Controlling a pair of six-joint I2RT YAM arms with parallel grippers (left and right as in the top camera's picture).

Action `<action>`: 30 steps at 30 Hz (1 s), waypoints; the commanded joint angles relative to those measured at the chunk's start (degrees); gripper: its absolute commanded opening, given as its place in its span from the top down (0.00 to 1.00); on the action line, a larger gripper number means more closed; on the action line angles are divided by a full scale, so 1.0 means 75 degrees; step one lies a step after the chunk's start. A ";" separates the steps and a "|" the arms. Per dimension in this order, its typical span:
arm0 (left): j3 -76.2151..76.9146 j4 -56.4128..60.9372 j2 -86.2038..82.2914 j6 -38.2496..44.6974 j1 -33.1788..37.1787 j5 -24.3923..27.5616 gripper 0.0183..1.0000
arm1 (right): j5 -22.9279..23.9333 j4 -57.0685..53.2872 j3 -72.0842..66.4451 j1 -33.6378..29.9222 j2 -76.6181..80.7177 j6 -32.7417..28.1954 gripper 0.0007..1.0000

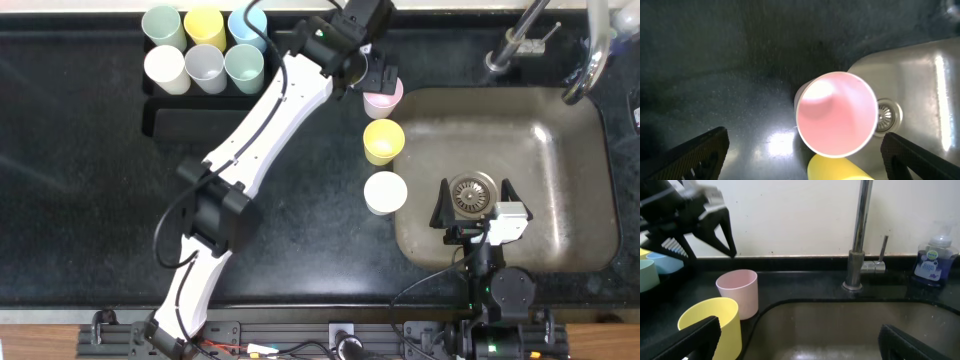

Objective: Store Cups

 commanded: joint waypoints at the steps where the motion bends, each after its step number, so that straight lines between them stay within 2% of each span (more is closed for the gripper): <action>1: 0.0169 0.0000 0.0332 -0.0154 -0.0020 -0.0096 0.00 | -0.0079 0.0038 -0.0102 0.0009 -0.0082 -0.0023 0.00; 11: 0.0169 -0.0364 0.0580 -0.0268 0.0108 -0.0096 0.00 | -0.0079 0.0038 -0.0102 0.0009 -0.0082 -0.0023 0.00; 28: 0.0169 -0.0041 0.0825 -0.0268 0.0219 -0.0096 0.00 | -0.0079 0.0038 -0.0102 0.0009 -0.0082 -0.0023 0.00; 29: 0.0169 -0.0035 0.0825 -0.0268 0.0219 -0.0096 0.01 | -0.0079 0.0038 -0.0102 0.0009 -0.0082 -0.0023 0.00; 30: 0.0169 -0.0017 0.0825 -0.0268 0.0219 -0.0096 0.11 | -0.0079 0.0038 -0.0102 0.0009 -0.0082 -0.0023 0.00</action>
